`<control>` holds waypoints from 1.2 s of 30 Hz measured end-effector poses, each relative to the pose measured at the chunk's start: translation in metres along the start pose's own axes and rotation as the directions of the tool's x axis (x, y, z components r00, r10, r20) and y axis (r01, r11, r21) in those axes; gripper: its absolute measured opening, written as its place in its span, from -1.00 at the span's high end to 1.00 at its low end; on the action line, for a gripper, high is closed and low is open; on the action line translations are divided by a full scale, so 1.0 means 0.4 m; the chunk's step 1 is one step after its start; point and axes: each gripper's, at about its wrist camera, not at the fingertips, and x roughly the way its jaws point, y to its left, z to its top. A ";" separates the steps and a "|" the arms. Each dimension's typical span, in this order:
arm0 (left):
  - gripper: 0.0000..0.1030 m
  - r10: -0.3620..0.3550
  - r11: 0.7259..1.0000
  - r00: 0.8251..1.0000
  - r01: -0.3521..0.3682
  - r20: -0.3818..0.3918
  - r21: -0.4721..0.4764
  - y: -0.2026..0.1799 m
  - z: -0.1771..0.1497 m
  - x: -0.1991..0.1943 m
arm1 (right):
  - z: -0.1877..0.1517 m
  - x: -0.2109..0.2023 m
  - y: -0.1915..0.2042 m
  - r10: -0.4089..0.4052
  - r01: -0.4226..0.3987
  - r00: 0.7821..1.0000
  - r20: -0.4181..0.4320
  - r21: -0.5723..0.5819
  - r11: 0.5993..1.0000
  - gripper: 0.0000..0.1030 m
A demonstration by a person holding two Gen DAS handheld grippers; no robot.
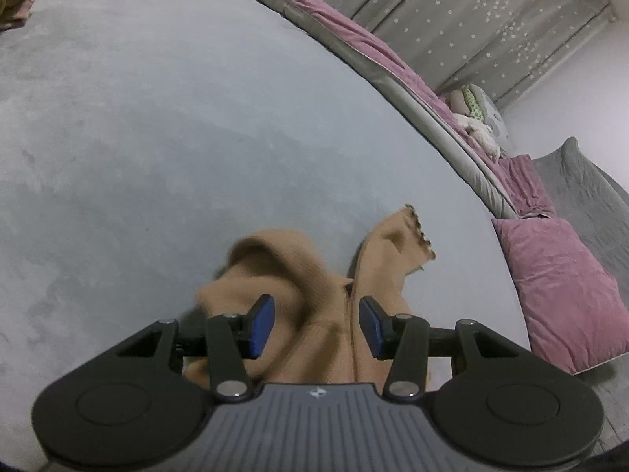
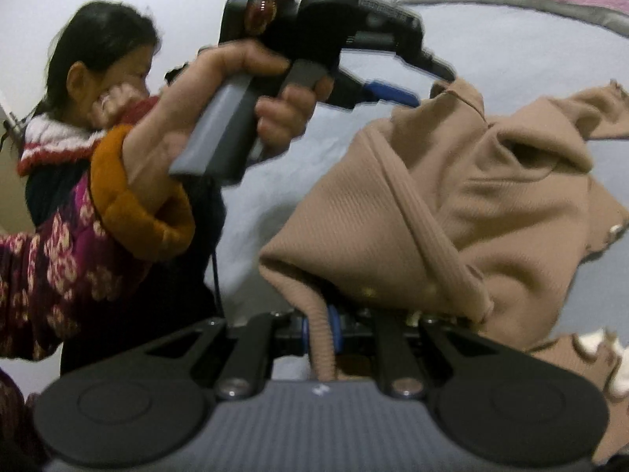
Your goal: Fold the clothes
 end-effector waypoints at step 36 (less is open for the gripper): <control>0.10 0.094 0.995 0.996 -0.095 -0.007 -0.028 0.038 -0.001 0.045 | 0.169 -0.016 -0.151 -0.367 0.324 0.912 0.181 0.227 0.918 -0.13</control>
